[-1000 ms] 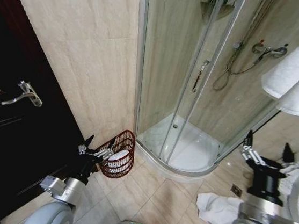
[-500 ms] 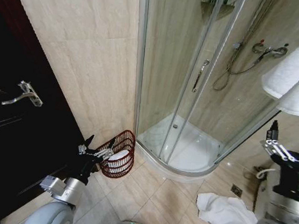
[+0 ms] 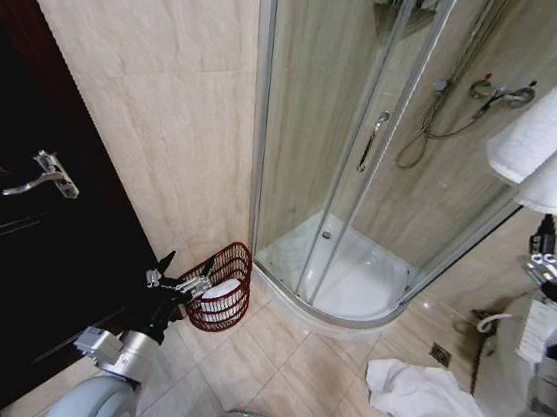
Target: Discard the used towel into the hamper.
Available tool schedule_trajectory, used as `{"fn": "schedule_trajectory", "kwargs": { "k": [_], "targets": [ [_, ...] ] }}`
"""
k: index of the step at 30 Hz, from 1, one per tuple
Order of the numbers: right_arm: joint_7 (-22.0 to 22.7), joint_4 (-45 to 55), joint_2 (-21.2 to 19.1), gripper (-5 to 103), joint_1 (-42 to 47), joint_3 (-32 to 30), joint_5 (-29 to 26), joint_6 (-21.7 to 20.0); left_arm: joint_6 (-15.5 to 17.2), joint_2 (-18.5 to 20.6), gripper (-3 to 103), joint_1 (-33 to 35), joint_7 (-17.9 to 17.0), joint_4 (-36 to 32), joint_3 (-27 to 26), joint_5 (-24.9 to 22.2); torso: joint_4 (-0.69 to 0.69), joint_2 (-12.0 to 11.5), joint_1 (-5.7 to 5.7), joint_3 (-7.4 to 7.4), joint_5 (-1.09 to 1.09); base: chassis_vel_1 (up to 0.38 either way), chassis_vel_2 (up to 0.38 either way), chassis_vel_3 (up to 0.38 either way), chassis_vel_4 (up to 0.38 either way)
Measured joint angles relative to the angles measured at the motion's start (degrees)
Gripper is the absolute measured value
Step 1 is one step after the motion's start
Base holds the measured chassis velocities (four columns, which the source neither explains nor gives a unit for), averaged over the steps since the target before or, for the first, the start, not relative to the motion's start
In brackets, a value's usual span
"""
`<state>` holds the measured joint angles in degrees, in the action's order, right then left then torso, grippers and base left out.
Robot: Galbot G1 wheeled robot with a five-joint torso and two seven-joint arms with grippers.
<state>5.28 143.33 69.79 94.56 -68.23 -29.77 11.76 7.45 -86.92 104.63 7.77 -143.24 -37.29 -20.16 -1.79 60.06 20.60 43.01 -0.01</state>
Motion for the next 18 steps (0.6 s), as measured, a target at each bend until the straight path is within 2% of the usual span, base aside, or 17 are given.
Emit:
{"fn": "schedule_trajectory", "kwargs": {
  "k": [8, 18],
  "targets": [
    [-0.15, -0.01, -1.32, 100, 0.0, -3.11, -2.33, -0.36, 0.0, 0.01, 100, 0.0, 0.0, 0.0, -0.01, 0.0, 0.0, 0.01, 0.0, 0.0, 0.02, -0.079, -0.082, 0.077, 0.083],
    [-0.25, -0.05, -2.56, 100, -0.01, -3.67, -3.36, -0.32, 0.0, 0.0, 100, 0.0, 0.0, 0.0, 0.01, 0.0, 0.01, 0.01, 0.0, 0.0, 0.01, -0.216, -0.224, 0.224, 0.21]
  ]
}}
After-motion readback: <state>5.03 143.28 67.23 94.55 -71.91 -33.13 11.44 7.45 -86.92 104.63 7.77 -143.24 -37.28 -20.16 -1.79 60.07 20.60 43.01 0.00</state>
